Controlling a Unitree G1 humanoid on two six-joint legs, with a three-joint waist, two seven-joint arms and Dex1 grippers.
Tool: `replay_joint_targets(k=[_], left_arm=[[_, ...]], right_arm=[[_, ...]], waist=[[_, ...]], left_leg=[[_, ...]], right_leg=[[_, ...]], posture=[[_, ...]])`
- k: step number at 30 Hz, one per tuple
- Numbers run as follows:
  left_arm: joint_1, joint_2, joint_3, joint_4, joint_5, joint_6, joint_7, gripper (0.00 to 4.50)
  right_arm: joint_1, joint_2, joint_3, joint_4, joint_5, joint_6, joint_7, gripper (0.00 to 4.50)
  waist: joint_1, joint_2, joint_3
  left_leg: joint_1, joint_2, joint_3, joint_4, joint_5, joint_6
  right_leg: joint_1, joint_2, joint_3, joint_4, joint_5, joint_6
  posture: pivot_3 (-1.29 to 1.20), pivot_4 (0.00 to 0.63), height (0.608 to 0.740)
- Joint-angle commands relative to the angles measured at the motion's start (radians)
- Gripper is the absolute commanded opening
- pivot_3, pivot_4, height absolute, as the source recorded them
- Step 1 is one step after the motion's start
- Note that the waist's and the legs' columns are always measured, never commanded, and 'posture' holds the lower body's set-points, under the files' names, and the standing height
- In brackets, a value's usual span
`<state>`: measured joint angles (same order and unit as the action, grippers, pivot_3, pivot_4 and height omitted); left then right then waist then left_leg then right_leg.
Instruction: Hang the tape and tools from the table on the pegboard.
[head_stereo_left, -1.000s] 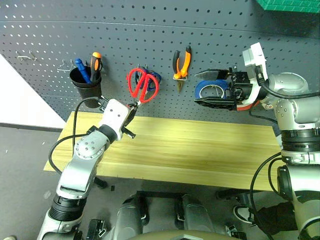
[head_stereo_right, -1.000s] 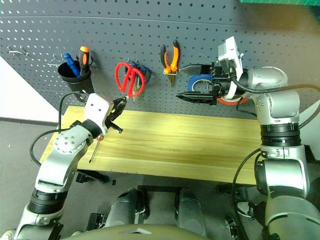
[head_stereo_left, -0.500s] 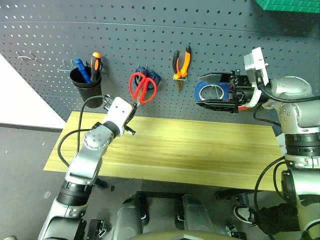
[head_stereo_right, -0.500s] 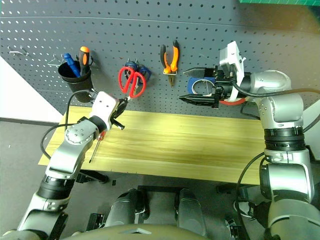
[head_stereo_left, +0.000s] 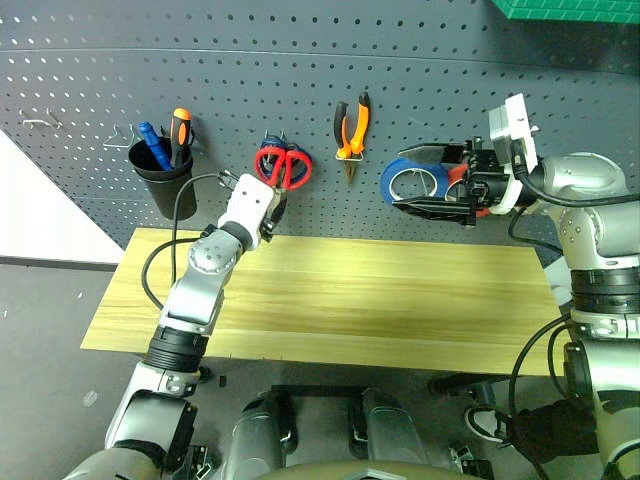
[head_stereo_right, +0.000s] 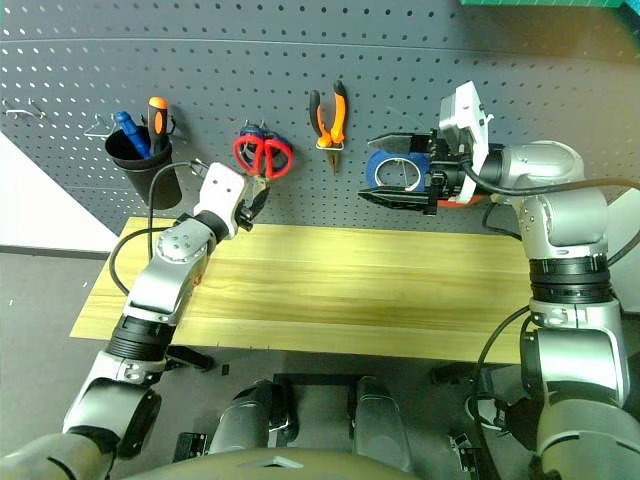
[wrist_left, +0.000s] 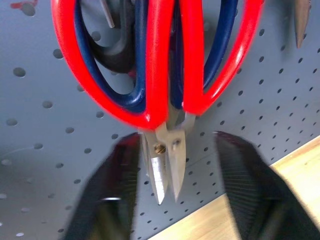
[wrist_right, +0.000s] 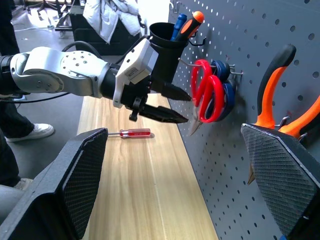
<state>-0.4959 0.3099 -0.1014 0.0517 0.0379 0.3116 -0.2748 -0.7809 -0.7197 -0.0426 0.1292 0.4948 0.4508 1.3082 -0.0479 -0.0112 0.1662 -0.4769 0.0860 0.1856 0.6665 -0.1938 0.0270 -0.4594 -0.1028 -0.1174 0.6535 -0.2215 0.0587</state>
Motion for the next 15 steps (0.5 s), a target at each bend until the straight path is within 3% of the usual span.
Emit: replay_joint_targets(k=[1,3,11,15], left_arm=[[0.037,0.011,0.030,-0.138,0.009,0.009,0.012,3.79],[0.071,0.016,0.036,-0.203,0.003,0.039,0.007,4.41],[0.264,0.032,0.139,-0.471,-0.074,0.197,-0.013,4.41],[0.352,0.028,0.222,-0.551,-0.180,0.302,-0.046,4.41]], right_arm=[[-0.001,-0.019,-0.022,-0.046,0.012,-0.009,0.001,4.50],[0.001,-0.024,-0.020,-0.052,0.017,0.003,0.005,4.50],[0.064,0.003,0.034,-0.188,0.083,0.164,-0.015,4.50],[0.105,0.044,0.070,-0.276,0.121,0.247,-0.069,4.50]], waist=[[0.000,0.000,0.000],[0.001,0.000,0.000],[0.003,0.001,-0.004],[0.004,0.001,-0.005]], left_leg=[[0.000,0.000,0.000,0.000,0.000,0.000],[0.000,0.000,0.000,0.000,0.000,0.000],[0.000,0.000,0.000,0.000,0.000,0.000],[0.001,0.001,-0.002,0.000,0.000,0.000]], right_leg=[[0.000,0.000,0.000,0.000,0.000,0.000],[0.000,0.000,0.000,0.000,0.000,0.000],[0.000,0.000,0.000,0.001,0.000,0.000],[0.000,0.000,0.001,0.001,0.000,0.000]], posture=[[-0.10,0.079,0.730],[-0.10,0.080,0.730],[-0.06,0.090,0.730],[-0.04,0.091,0.730]])
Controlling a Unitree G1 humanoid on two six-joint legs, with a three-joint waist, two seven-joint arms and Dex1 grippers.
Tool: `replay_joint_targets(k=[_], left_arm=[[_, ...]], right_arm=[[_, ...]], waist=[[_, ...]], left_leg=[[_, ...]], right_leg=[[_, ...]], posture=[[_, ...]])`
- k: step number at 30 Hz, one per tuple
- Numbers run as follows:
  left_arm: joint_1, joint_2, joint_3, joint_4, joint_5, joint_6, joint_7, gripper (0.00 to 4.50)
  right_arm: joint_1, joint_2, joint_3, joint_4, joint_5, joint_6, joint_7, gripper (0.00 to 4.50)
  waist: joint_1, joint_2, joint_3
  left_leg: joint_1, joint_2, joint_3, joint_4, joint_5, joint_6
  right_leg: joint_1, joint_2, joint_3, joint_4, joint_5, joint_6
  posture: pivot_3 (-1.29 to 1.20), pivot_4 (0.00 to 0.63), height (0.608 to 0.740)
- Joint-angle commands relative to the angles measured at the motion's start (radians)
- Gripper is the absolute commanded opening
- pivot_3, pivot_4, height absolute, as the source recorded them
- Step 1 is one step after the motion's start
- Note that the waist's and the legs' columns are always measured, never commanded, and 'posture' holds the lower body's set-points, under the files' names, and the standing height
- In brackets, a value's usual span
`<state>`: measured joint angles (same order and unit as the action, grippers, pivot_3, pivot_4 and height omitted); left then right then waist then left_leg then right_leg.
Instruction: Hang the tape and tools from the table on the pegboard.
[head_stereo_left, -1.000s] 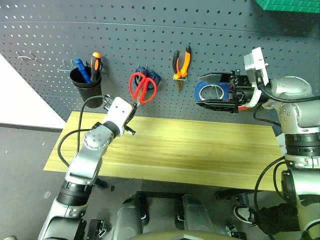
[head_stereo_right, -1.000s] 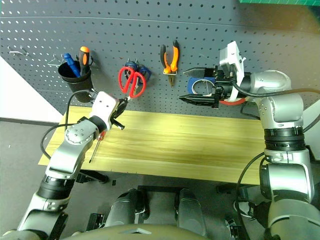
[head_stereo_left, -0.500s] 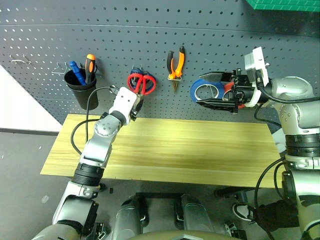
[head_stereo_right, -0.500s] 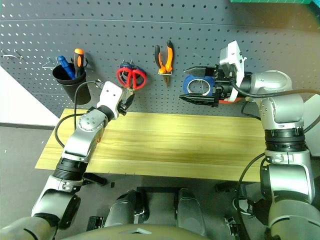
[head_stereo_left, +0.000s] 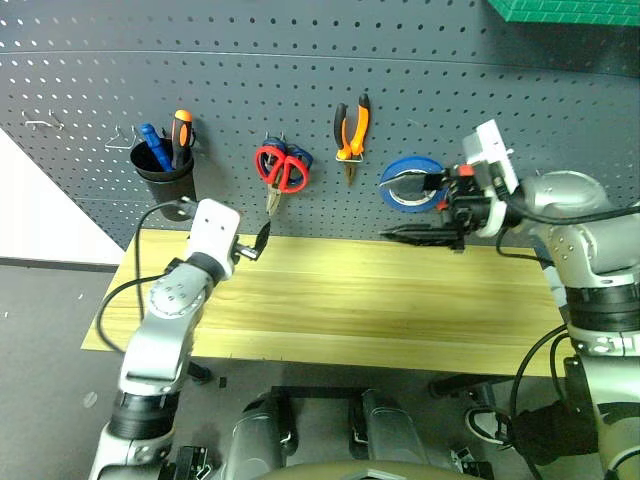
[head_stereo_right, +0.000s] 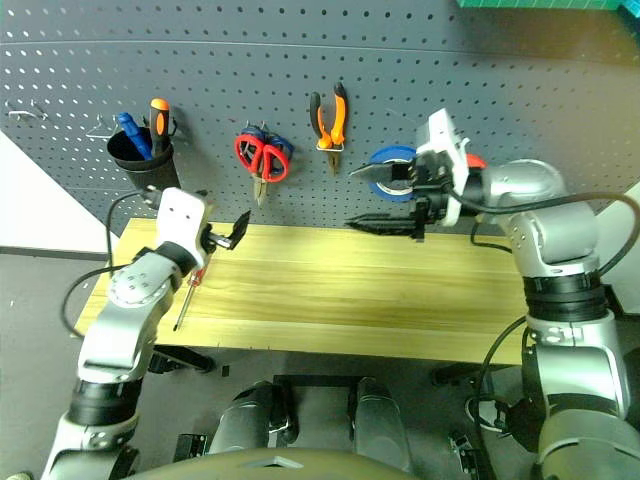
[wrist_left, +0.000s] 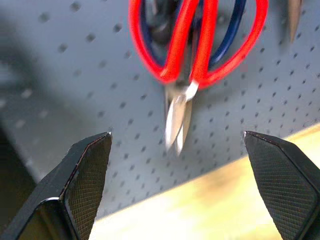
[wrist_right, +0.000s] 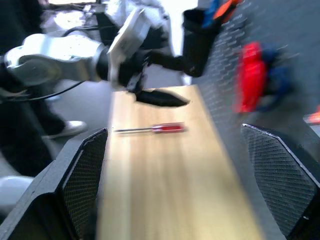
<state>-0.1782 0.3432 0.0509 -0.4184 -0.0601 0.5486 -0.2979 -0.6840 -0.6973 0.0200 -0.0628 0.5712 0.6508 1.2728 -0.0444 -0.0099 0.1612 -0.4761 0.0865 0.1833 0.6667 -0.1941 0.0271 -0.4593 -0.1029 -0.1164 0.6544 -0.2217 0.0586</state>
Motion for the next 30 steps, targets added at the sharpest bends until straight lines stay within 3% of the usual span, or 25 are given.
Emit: replay_joint_targets(k=[1,9,21,30], left_arm=[[0.053,-0.003,0.085,-0.095,-0.105,0.094,-0.031,4.41],[0.125,0.089,0.147,-0.036,-0.164,0.155,-0.099,4.41],[-0.032,0.158,0.164,0.215,-0.110,0.405,0.038,4.41],[-0.179,0.138,0.165,0.355,-0.130,0.530,0.066,4.41]], right_arm=[[0.018,0.030,0.013,-0.101,0.053,0.061,-0.041,4.50],[0.044,0.120,0.127,-0.034,-0.048,0.015,-0.116,4.50],[-0.074,0.234,0.211,0.144,-0.158,0.020,-0.184,4.50],[-0.074,0.195,0.219,0.151,-0.184,0.066,-0.165,4.50]], waist=[[0.001,0.000,-0.001],[0.008,-0.002,-0.003],[0.029,-0.003,0.005],[0.044,-0.005,0.092]], left_leg=[[0.000,0.000,0.000,0.000,0.000,0.000],[0.000,0.000,0.000,0.000,-0.001,0.000],[0.001,0.000,0.000,0.000,-0.004,0.006],[0.006,0.001,-0.001,0.000,-0.006,0.008]], right_leg=[[0.000,0.000,0.000,0.000,0.000,0.000],[0.001,0.000,0.000,0.000,0.000,0.000],[0.000,0.000,0.001,0.000,-0.001,-0.001],[0.003,-0.007,0.002,0.001,-0.004,-0.007]], posture=[[-0.03,0.094,0.730],[0.00,0.118,0.730],[0.03,0.248,0.730],[0.03,0.363,0.730]])
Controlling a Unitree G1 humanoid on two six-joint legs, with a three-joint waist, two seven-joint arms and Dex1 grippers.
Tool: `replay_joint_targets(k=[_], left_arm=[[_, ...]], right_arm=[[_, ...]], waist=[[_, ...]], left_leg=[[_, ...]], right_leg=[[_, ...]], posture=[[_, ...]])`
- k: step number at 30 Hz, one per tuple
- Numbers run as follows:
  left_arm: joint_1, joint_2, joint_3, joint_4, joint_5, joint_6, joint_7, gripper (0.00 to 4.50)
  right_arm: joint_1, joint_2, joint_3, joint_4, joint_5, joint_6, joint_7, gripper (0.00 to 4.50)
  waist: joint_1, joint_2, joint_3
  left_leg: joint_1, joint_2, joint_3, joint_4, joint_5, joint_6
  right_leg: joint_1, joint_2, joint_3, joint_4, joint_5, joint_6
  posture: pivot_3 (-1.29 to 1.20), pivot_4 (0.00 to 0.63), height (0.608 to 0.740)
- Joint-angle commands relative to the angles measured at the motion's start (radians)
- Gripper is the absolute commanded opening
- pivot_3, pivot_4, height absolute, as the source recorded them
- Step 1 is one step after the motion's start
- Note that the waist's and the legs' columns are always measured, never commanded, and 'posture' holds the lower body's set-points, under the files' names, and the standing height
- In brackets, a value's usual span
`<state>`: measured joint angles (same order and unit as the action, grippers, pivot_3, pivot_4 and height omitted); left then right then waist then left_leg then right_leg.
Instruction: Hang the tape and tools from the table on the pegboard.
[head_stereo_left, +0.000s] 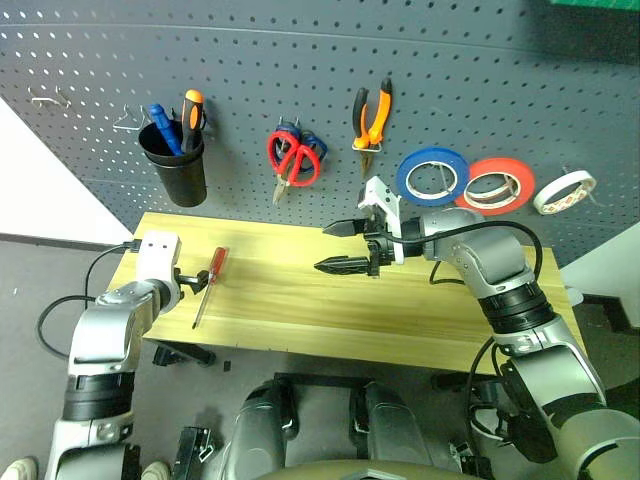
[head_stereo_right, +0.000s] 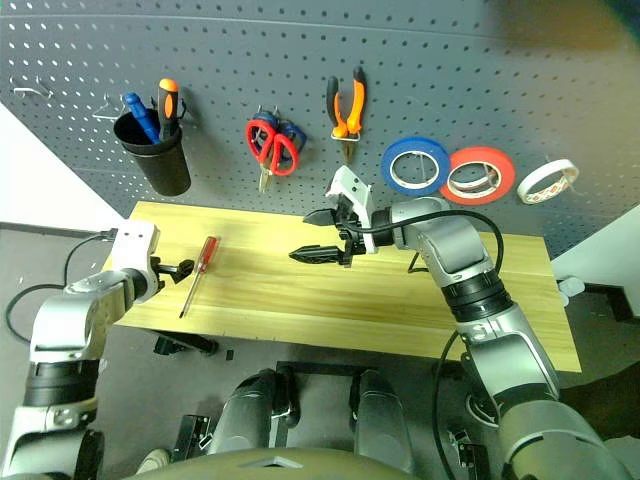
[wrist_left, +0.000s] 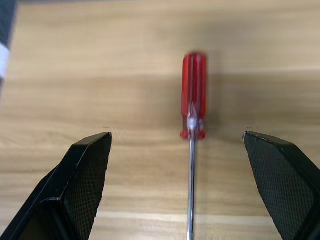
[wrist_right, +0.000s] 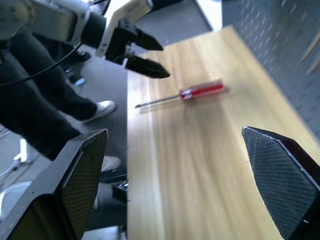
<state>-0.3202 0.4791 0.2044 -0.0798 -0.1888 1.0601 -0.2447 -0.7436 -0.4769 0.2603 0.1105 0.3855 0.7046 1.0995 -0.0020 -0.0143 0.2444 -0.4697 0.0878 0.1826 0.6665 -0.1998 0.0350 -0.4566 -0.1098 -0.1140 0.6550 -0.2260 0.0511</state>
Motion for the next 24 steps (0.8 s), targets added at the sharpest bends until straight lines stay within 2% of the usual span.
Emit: replay_joint_targets(k=[1,5,12,24], left_arm=[[-0.049,0.007,0.003,0.029,0.005,0.017,0.013,4.41],[-0.123,0.021,-0.033,0.140,0.023,0.001,0.003,4.41],[-0.199,0.015,-0.068,0.256,0.035,-0.027,-0.001,4.41],[-0.279,-0.016,-0.121,0.395,0.046,-0.046,-0.020,4.41]], right_arm=[[-0.010,-0.036,-0.025,-0.032,0.005,0.020,0.012,4.50],[-0.002,-0.084,-0.034,-0.034,-0.001,0.033,0.021,4.50],[0.026,-0.103,-0.065,-0.090,0.022,0.092,-0.011,4.50],[0.094,-0.133,-0.115,-0.173,0.035,0.154,-0.075,4.50]], waist=[[0.004,-0.001,0.020],[0.009,0.001,0.057],[0.007,-0.001,0.103],[-0.013,-0.002,0.136]], left_leg=[[-0.001,0.000,0.000,0.000,0.001,0.001],[-0.003,-0.001,0.001,0.000,0.001,0.002],[-0.003,-0.002,0.002,0.000,0.002,0.002],[-0.006,-0.004,0.002,0.000,0.004,0.005]], right_leg=[[0.000,-0.001,0.000,0.000,0.000,0.000],[-0.003,-0.003,0.000,0.001,0.000,0.001],[-0.004,-0.004,0.000,0.003,0.001,0.004],[-0.006,-0.008,0.000,0.004,0.001,0.004]], posture=[[0.02,0.376,0.730],[0.00,0.403,0.730],[-0.04,0.428,0.730],[-0.10,0.458,0.730]])
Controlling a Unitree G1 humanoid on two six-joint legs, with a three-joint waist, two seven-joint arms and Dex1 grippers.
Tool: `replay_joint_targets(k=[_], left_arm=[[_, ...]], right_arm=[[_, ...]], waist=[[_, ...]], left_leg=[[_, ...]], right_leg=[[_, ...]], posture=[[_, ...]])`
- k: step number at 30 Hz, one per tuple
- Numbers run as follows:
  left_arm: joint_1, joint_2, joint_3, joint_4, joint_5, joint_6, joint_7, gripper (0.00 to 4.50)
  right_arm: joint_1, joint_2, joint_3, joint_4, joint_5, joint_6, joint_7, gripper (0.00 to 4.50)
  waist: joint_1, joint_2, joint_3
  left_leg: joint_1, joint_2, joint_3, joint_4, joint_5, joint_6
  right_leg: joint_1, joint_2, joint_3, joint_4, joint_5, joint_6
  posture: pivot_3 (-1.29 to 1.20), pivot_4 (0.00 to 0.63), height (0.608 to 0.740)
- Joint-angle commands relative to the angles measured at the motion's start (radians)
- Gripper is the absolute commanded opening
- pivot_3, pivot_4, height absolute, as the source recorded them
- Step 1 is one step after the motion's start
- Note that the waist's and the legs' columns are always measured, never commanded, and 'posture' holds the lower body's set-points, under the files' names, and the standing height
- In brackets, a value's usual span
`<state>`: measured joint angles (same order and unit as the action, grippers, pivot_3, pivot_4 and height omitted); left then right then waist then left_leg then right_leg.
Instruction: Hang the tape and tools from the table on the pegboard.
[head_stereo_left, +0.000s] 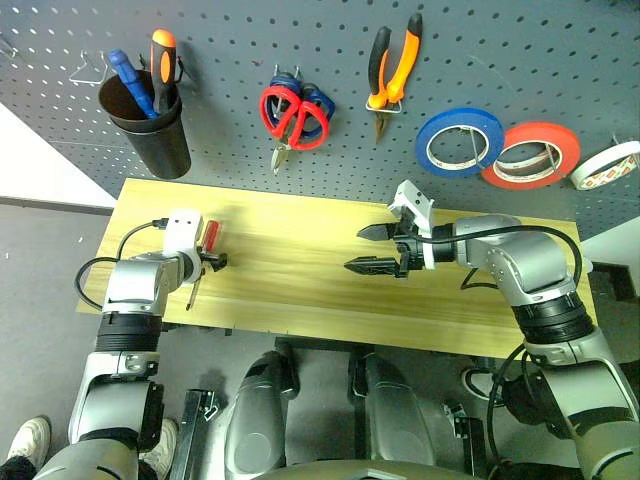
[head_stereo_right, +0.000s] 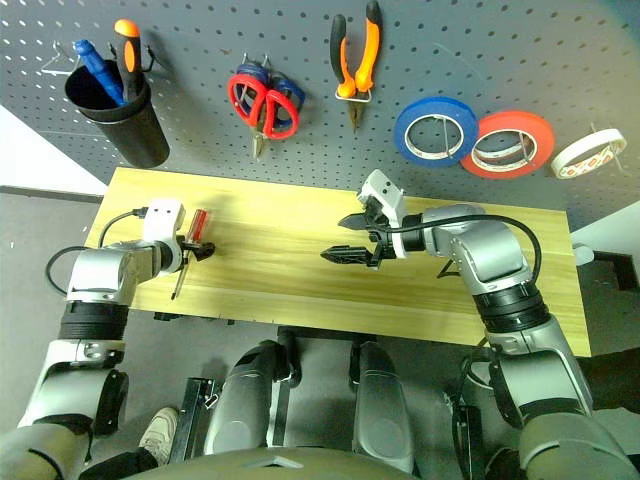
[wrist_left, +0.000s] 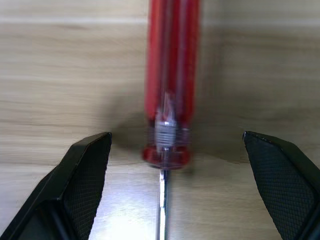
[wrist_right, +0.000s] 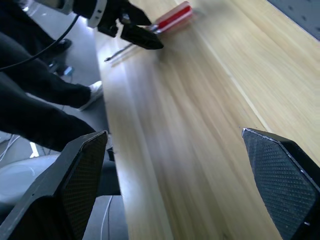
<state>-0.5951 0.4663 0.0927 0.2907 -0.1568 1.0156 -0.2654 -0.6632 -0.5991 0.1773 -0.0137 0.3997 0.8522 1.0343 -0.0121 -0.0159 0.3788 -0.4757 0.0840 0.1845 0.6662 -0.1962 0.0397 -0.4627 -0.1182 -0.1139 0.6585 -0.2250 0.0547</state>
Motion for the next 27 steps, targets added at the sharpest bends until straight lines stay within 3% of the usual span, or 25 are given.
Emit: replay_joint_targets(k=[1,5,8,17,27], left_arm=[[-0.008,-0.006,-0.010,0.035,0.015,-0.004,0.002,4.41],[-0.011,-0.010,-0.004,0.046,0.014,-0.002,0.005,4.41],[-0.009,-0.008,-0.002,0.042,0.011,0.022,0.005,3.83],[0.053,-0.002,0.026,-0.058,0.005,0.114,0.026,0.88],[0.068,0.011,0.059,-0.089,0.005,0.129,0.034,0.87]], right_arm=[[0.016,-0.012,-0.034,-0.050,0.020,0.006,-0.015,4.50],[0.031,-0.018,-0.037,-0.058,0.017,0.004,-0.034,4.50],[0.038,-0.024,-0.037,-0.063,0.018,0.002,-0.038,4.50],[0.007,-0.040,-0.027,-0.035,0.023,-0.019,0.013,4.50],[-0.029,-0.025,-0.012,0.015,0.002,-0.133,0.082,4.50]], waist=[[-0.006,0.000,0.002],[-0.009,0.002,0.006],[-0.009,0.003,0.008],[-0.010,0.004,0.010],[-0.026,0.004,0.010]], left_leg=[[0.000,0.000,0.000,0.000,0.000,0.000],[0.000,0.000,0.000,-0.001,0.000,0.000],[0.000,0.000,0.000,-0.001,0.000,0.000],[0.000,0.000,0.000,-0.003,0.000,0.000],[0.000,0.000,0.000,-0.005,-0.001,-0.003]], right_leg=[[0.000,0.000,0.000,0.000,0.000,0.000],[-0.001,0.000,0.000,0.000,0.000,0.000],[-0.001,0.000,0.000,0.000,0.000,-0.001],[-0.001,0.000,0.000,-0.001,-0.001,-0.002],[-0.002,0.000,0.000,-0.004,-0.001,-0.002]], posture=[[-0.10,0.458,0.730],[-0.11,0.459,0.730],[-0.11,0.459,0.730],[-0.10,0.447,0.730],[-0.08,0.424,0.730]])
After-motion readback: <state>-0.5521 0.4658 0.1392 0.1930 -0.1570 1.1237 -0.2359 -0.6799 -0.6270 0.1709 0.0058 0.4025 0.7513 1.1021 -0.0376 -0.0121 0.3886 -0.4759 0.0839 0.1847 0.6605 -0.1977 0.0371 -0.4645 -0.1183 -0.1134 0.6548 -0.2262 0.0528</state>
